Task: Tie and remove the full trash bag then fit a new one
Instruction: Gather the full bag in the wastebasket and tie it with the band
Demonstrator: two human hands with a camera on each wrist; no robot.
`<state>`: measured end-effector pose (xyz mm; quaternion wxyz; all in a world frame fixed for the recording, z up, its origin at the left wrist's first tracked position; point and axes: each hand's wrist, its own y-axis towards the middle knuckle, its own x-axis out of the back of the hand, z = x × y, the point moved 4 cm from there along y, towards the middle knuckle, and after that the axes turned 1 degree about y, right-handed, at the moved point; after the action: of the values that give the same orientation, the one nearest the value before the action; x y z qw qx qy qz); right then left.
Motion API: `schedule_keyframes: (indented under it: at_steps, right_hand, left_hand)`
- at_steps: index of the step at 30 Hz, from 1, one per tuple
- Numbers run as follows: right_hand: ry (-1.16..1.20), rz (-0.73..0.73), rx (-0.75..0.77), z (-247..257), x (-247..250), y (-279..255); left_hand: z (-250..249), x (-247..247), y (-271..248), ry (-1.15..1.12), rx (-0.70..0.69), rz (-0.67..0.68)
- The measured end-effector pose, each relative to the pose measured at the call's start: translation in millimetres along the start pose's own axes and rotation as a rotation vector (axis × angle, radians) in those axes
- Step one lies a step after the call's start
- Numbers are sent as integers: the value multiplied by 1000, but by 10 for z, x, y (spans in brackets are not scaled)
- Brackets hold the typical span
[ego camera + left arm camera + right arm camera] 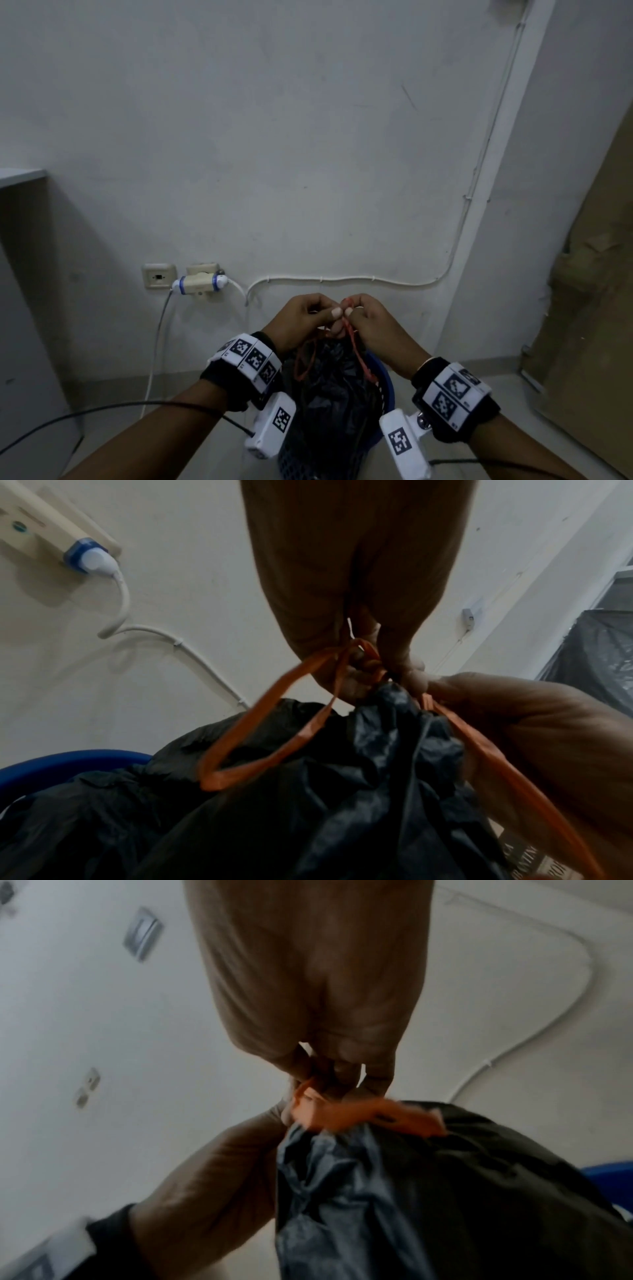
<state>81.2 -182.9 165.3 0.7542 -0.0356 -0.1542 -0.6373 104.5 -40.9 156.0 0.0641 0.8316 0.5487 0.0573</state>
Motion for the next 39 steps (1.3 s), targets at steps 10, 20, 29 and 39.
schedule_keyframes:
  at_steps: [10, 20, 29, 39]
  right_hand:
    - [-145, -203, 255, -39, -31, -37]
    - [-134, -333, 333, -48, -109, -162]
    - [-87, -343, 359, -31, -100, -129]
    - [115, -386, 157, -114, -53, -72]
  left_hand:
    - [-7, 23, 11, -64, 74, -175]
    - [-174, -91, -16, -140, 133, -199]
    - [-271, -70, 9, -93, 93, -189]
    - [-251, 69, 60, 106, 30, -190]
